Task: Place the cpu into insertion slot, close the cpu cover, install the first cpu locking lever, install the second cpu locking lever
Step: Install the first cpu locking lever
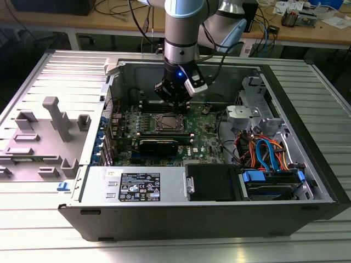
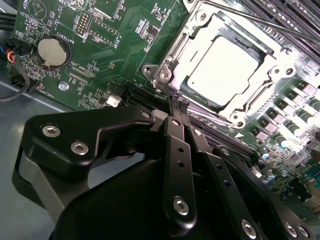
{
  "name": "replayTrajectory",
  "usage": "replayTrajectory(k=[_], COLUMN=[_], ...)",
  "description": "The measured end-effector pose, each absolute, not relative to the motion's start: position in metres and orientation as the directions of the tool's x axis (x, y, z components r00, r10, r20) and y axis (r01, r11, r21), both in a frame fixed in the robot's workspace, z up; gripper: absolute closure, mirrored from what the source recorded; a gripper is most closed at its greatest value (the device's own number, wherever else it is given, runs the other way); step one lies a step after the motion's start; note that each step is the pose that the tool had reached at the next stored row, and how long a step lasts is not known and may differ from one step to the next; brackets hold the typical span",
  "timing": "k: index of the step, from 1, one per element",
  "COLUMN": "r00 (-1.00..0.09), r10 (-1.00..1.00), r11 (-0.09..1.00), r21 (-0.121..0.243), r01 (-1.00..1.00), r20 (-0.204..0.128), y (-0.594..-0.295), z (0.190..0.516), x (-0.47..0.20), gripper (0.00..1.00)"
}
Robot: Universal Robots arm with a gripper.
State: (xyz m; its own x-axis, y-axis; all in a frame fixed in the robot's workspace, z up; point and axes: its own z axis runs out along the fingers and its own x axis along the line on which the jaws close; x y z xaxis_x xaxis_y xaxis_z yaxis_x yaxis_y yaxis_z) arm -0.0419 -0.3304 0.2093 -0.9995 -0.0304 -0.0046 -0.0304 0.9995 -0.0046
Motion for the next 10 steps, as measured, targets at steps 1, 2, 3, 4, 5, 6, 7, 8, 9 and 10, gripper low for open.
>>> replayTrajectory(k=[1, 2, 3, 4, 5, 6, 7, 8, 9, 10], r00=[-1.0, -1.0, -1.0, -1.0, -1.0, -1.0, -1.0, -1.0, -1.0, -1.0], r10=[-0.031, -0.031, -0.03, -0.03, -0.03, -0.03, -0.03, -0.031, -0.03, -0.03], r11=[1.0, 1.0, 1.0, 1.0, 1.0, 1.0, 1.0, 1.0, 1.0, 1.0], r21=[-0.005, -0.005, -0.005, -0.005, -0.005, -0.004, -0.005, -0.005, -0.005, -0.005], r01=[-0.03, -0.03, -0.03, -0.03, -0.03, -0.03, -0.03, -0.03, -0.03, -0.03], r20=[-0.005, -0.005, -0.005, -0.004, -0.004, -0.005, -0.005, -0.005, -0.004, -0.005], y=[-0.3304, -0.3304, -0.3305, -0.3305, -0.3304, -0.3304, -0.3304, -0.3304, -0.3305, -0.3304], z=[0.2089, 0.2085, 0.2081, 0.2081, 0.2078, 0.2071, 0.2067, 0.2065, 0.2065, 0.2062], x=[-0.0418, -0.0417, -0.0417, -0.0416, -0.0416, -0.0416, -0.0415, -0.0415, -0.0415, -0.0415], gripper=[0.89, 0.89, 0.89, 0.89, 0.89, 0.89, 0.89, 0.89, 0.89, 0.89])
